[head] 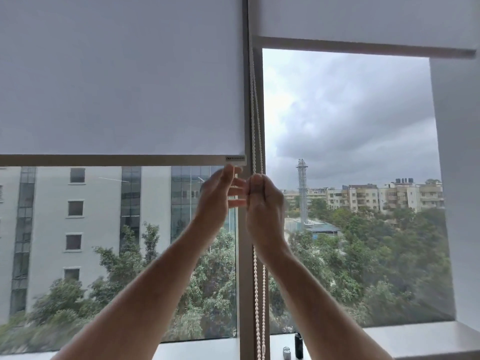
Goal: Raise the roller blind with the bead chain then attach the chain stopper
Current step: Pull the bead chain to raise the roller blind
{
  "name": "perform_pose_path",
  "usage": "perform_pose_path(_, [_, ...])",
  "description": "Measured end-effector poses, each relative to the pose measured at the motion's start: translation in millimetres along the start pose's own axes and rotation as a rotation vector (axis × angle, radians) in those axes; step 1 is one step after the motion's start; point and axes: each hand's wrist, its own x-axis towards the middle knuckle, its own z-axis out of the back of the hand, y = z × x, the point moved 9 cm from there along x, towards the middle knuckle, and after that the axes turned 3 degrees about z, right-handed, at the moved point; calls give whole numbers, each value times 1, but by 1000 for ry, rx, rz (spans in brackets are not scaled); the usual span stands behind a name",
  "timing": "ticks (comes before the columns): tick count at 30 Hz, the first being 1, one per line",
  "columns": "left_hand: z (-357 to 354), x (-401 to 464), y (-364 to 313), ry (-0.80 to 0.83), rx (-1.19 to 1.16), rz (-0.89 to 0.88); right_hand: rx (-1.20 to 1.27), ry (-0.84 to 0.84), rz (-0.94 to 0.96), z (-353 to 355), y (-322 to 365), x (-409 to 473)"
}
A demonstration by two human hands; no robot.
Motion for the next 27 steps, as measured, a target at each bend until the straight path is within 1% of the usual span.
perform_pose_path(2, [-9,20,-36,14,5,-45,-19,23,-4,-4,-7,-15])
perform_pose_path(5, [-23,46,-75,2,33,-53,44,66,-46,-8,-20,-39])
perform_pose_path(8, [-25,60,-82,-112,-33,46,92,95,-81,-8,-30,-59])
perform_pose_path(10, [-23,60,-78,-213,-21,62,103,113,-94,-8,-34,-66])
perform_pose_path(12, [-26,54,-77,-266,47,-13,101,141,-141,-5,-44,-68])
perform_pose_path(13, [-27,50,-77,-283,56,-56,114,158,-195,-3,-52,-68])
perform_pose_path(16, [-28,40,-73,-330,82,-150,236,227,-361,-1,-70,-66])
perform_pose_path(18, [-27,34,-65,-341,100,-171,224,244,-403,2,-71,-50])
perform_pose_path(20, [-28,27,-53,-340,99,-139,247,230,-427,5,-66,-25])
perform_pose_path(22, [-29,17,-40,-326,78,-105,351,207,-420,6,-53,6])
perform_pose_path(24, [-32,8,-31,-297,44,-122,461,180,-409,6,-37,41])
perform_pose_path(27, [-34,-6,-23,-296,55,-157,523,201,-464,-2,-13,83])
